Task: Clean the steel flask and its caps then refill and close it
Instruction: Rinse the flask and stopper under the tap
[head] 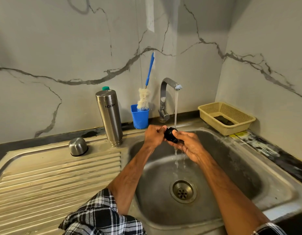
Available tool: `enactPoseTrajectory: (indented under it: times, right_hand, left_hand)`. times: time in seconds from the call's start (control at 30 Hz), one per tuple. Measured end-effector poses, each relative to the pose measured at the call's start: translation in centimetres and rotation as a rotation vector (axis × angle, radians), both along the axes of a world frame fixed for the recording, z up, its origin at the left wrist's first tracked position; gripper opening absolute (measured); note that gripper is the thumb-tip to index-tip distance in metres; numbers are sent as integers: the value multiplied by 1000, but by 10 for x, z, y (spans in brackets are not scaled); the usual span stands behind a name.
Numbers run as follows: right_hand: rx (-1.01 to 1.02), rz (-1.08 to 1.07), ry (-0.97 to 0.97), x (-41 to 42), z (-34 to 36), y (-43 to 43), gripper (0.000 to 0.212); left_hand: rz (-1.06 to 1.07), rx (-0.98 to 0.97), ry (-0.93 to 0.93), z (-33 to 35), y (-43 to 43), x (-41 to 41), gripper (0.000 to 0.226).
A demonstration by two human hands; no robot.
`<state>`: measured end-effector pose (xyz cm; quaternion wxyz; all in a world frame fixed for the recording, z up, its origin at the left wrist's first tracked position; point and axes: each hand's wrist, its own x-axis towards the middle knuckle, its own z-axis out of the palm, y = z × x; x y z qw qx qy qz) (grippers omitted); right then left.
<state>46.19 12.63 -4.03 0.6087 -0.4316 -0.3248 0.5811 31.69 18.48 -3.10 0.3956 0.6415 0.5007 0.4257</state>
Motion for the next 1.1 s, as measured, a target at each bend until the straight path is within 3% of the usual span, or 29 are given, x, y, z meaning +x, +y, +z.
enactPoseTrajectory:
  times: [0.23,0.37,0.53,0.63,0.83,1.1]
  right_hand:
    - [-59,-85,23,2,2,3,27]
    - [-95,-82,-136,3,2,2,25]
    - [-70,-167,-168,4,3,3,27]
    - [-67,-264,-242,5,4,2,23]
    - [-60,-392,-319,8,5,1,35]
    - [-110,-318,-375,5,3,-2,46]
  left_hand:
    - [-27,-128,-135,2,-7,16,15]
    - [37,-191,-218,4,-5,26,15]
    - [37,-269,-316,8,-8,32,20]
    - [27,-296,-310,10,-14,36,17]
    - [55,-337,-313,7,-17,36,14]
    - [12,-342,-171,6,-17,22,23]
